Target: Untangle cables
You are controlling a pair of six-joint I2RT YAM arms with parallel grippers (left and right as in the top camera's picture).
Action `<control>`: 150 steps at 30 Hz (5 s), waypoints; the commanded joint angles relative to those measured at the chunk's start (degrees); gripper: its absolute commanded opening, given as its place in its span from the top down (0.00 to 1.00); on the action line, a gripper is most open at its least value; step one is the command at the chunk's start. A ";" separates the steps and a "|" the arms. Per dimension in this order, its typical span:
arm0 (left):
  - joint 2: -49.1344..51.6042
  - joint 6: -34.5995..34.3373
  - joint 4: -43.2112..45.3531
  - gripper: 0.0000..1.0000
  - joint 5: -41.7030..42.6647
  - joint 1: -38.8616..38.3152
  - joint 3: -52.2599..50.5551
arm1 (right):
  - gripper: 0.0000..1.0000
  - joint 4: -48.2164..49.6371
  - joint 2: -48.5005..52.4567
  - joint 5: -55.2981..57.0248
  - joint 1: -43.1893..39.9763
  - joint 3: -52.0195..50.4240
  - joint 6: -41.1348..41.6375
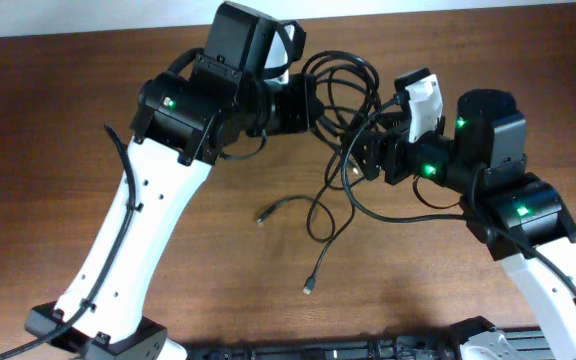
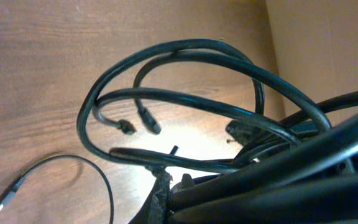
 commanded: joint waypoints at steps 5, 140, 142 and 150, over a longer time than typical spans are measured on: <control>-0.98 2.45 -0.42 1.00 3.45 -0.94 1.20 | 0.88 2.03 -0.28 -5.35 0.20 0.39 -0.74; -0.96 5.73 -3.26 1.00 -29.42 -2.69 1.20 | 0.96 -10.54 -21.62 17.31 0.24 0.39 -26.32; -0.96 5.73 -3.54 1.00 -29.40 -2.69 1.18 | 0.96 -10.67 -21.62 22.36 0.24 0.39 -22.62; -0.96 5.70 -3.41 1.00 -29.29 -2.69 1.18 | 0.96 -16.11 -21.46 35.91 0.24 0.37 -4.85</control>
